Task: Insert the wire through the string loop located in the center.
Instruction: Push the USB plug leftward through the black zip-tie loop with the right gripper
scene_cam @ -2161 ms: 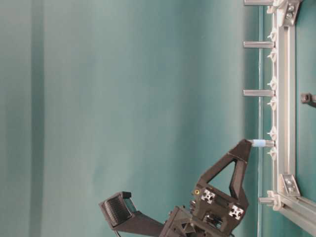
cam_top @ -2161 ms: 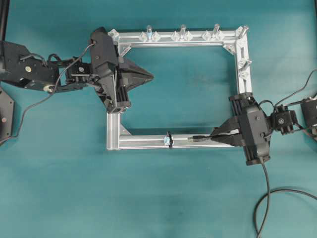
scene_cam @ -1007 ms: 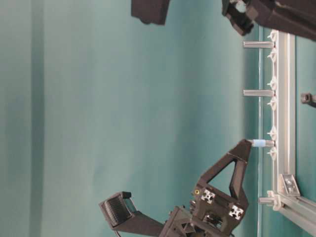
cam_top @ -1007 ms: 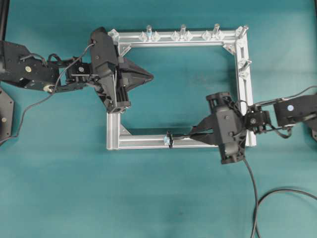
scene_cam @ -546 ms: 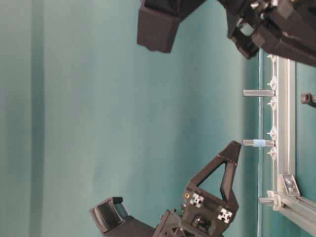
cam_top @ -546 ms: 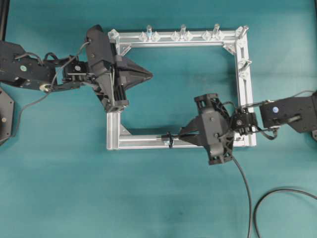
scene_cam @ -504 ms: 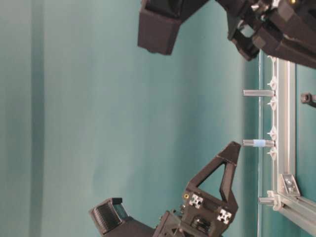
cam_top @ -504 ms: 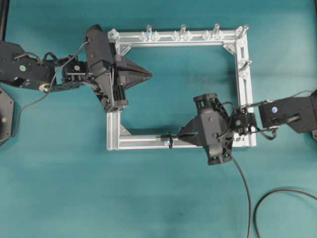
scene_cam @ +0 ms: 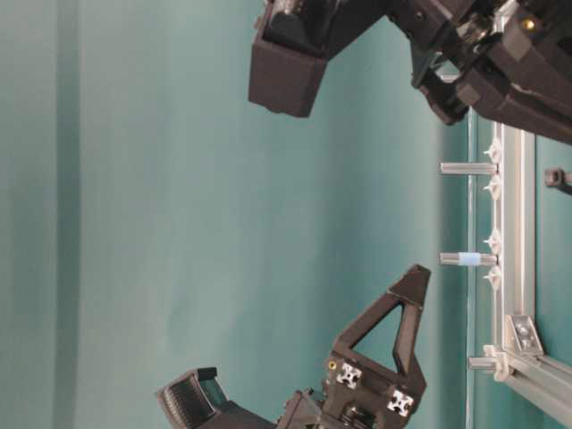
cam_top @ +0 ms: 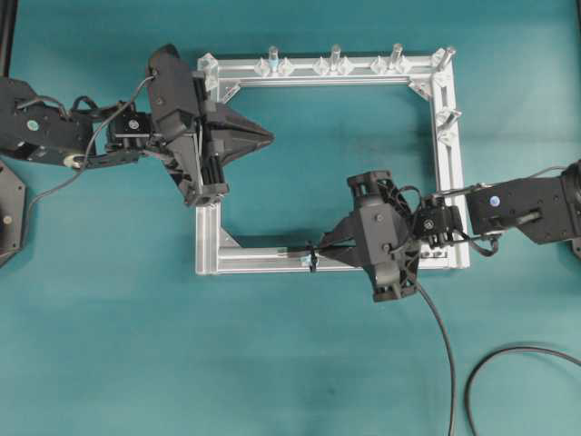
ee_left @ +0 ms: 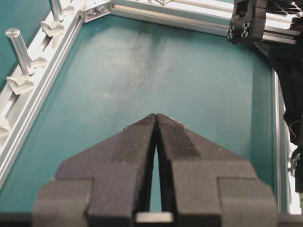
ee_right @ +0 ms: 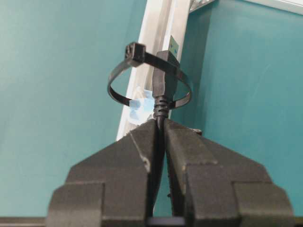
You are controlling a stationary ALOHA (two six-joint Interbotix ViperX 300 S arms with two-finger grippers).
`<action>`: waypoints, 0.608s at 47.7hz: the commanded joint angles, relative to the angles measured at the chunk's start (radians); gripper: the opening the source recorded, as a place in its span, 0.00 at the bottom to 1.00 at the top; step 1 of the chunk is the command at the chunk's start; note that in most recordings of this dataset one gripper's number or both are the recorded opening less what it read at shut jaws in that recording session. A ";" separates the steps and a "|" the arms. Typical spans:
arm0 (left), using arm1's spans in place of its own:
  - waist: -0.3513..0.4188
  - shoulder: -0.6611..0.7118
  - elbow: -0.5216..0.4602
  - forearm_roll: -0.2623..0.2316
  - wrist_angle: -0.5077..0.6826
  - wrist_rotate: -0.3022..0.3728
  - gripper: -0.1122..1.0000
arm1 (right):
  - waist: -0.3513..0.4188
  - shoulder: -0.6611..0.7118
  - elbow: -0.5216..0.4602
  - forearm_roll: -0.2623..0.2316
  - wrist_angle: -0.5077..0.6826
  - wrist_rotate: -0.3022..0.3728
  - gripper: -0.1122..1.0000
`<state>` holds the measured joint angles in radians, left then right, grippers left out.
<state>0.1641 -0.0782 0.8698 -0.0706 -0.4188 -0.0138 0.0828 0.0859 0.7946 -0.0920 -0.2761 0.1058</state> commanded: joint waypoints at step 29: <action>-0.179 0.020 -0.057 0.003 0.035 -0.008 0.10 | -0.002 -0.012 -0.015 -0.005 -0.023 -0.002 0.16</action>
<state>0.0046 -0.0460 0.8406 -0.0690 -0.3958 -0.0138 0.0828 0.0859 0.7946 -0.0936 -0.2869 0.1058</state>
